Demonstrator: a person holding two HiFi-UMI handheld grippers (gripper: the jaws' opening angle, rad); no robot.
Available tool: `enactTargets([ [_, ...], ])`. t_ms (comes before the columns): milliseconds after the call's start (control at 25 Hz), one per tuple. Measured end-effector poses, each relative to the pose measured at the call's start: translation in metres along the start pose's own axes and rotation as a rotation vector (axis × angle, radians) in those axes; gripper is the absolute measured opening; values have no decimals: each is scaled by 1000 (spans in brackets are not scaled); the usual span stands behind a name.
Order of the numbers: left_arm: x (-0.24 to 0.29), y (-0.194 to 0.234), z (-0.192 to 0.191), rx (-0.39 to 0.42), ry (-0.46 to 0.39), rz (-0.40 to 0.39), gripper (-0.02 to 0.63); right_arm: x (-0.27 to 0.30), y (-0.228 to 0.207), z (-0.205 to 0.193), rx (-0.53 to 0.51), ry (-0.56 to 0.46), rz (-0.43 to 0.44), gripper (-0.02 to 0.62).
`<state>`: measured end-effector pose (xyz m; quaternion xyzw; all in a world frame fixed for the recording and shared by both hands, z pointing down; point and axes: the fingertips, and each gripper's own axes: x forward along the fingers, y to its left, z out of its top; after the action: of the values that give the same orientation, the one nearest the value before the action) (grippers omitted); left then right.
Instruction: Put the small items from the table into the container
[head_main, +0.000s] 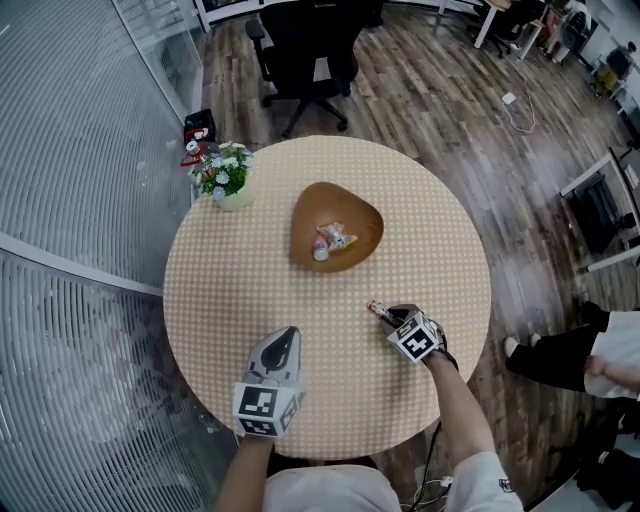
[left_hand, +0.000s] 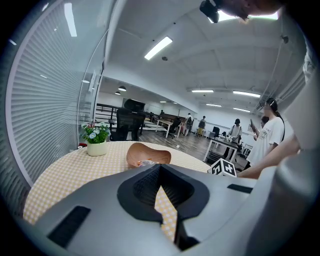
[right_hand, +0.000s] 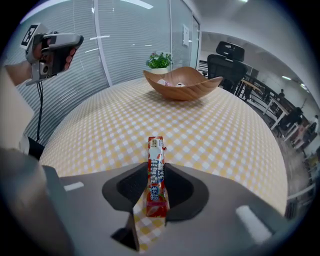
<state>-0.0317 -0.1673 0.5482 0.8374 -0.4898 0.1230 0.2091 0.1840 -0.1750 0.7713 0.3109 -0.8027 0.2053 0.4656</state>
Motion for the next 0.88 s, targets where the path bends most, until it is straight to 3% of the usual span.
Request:
enactTargets([
  [200, -6, 1, 2, 1, -5, -5, 0, -8, 8, -1, 91, -58, -18, 100],
  [400, -10, 4, 5, 3, -19, -7, 0, -25, 14, 15, 117, -141, -44, 100],
  [680, -18, 10, 16, -2, -50, -15, 0, -64, 14, 73, 87, -265, -103, 100],
  [880, -25, 23, 23, -8, -76, -1, 0, -78, 5, 135, 95, -344, -113, 100],
])
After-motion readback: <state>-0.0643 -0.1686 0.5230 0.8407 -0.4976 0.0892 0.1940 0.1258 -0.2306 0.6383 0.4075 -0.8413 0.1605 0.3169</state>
